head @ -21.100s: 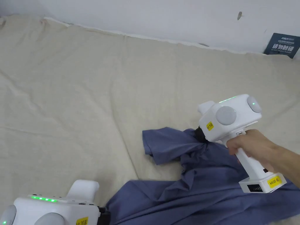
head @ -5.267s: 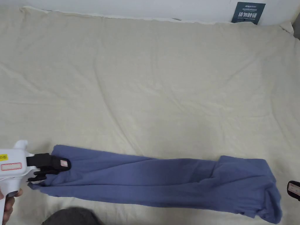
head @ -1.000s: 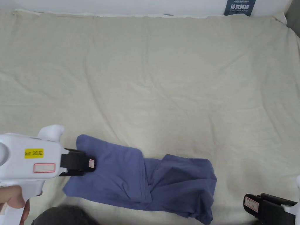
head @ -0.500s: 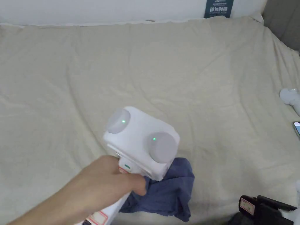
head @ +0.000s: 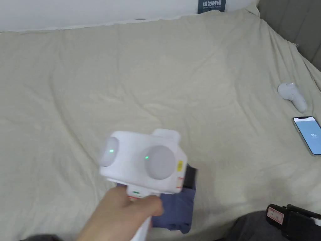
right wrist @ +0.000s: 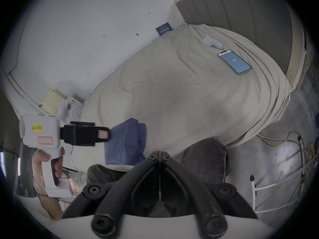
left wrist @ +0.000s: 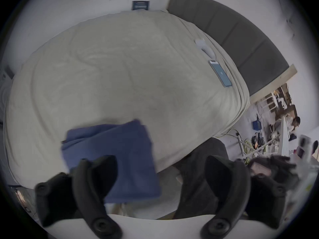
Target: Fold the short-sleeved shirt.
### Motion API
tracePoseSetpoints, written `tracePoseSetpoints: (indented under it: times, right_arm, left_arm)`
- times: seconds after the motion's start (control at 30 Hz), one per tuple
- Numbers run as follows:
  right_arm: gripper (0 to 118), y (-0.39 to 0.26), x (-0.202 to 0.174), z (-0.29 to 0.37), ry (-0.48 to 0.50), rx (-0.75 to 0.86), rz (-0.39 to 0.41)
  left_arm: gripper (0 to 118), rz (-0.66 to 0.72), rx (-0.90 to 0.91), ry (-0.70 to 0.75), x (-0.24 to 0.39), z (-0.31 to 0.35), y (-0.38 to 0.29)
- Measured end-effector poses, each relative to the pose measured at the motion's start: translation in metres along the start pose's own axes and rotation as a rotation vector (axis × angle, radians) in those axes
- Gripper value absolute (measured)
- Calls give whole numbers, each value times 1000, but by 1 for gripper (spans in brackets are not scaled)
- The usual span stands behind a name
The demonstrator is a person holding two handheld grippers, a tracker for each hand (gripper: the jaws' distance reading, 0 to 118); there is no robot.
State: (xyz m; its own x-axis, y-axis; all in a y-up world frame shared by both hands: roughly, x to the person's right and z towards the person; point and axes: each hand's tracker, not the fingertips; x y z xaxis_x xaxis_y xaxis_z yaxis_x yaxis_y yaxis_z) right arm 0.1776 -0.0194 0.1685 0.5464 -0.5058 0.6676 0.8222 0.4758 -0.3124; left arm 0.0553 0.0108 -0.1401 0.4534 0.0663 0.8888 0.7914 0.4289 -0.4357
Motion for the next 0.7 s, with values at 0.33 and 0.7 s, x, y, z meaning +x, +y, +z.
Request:
tracePoseSetpoints:
  times: [0.33,0.7]
  right_arm:
    - [0,-8,-11,-6,50,-45,39]
    - [0,2,9,17,10,5,-51]
  left_arm:
    - [0,-200,-173,618,7,-92,-37]
    - [0,-518,60,510,180,-145,-36]
